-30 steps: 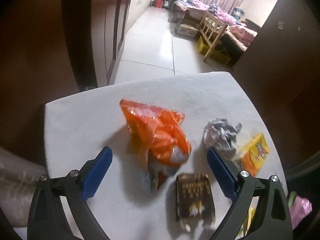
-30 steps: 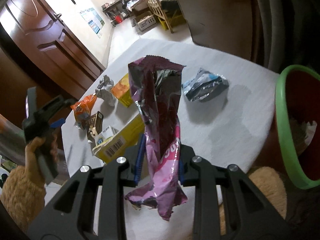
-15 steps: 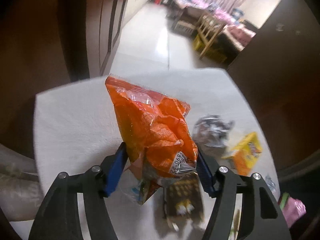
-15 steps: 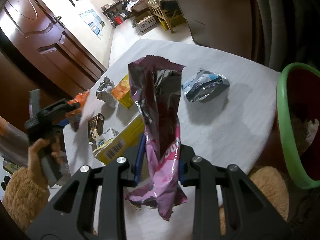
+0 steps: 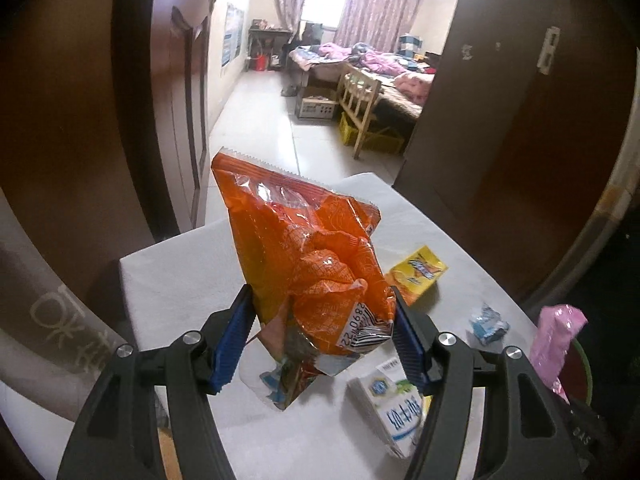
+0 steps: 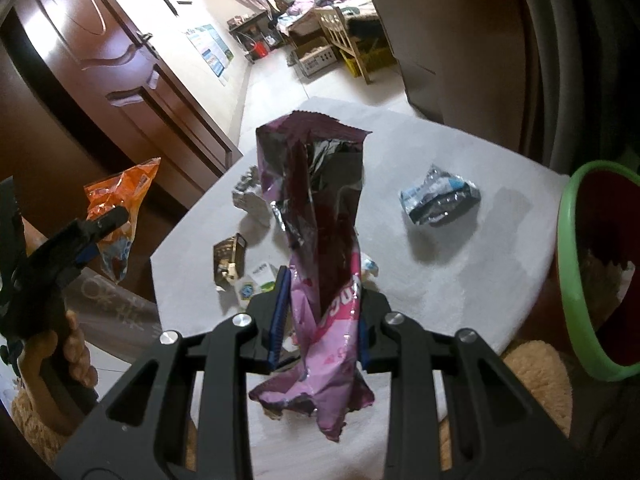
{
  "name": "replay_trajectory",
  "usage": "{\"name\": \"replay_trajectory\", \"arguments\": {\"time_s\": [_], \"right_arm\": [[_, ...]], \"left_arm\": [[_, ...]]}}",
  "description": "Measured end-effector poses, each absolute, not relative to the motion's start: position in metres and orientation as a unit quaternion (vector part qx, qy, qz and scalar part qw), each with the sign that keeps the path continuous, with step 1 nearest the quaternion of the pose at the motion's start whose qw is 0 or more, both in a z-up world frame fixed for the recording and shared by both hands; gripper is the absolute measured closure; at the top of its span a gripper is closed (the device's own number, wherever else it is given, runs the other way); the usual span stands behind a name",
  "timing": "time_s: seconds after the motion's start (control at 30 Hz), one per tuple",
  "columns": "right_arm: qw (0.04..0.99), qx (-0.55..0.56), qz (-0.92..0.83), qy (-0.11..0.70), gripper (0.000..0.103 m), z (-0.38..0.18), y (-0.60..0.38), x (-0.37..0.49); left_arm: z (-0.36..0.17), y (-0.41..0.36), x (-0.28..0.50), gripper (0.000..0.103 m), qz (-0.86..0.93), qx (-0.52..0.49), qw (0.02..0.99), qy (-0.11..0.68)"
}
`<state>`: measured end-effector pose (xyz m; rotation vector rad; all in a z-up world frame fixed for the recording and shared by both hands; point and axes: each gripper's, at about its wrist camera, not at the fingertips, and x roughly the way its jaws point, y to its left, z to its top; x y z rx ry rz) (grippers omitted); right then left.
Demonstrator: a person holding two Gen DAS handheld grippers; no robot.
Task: Collect trash
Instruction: 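Grasp the orange chip bag with the left tool while the right tool holds the purple bag, then move both bags over the green bin and open both tools to drop them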
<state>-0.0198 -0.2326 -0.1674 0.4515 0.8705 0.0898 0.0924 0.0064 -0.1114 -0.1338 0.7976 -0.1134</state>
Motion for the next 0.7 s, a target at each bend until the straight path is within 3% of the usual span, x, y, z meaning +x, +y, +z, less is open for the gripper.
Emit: {"name": "replay_trajectory", "arguments": {"time_s": [0.7], "right_arm": [[0.889,0.21,0.046,0.404,0.075,-0.148,-0.234,-0.03]], "left_arm": [[-0.09,-0.003,0.064,0.04,-0.071,-0.054,0.929,0.358]]}}
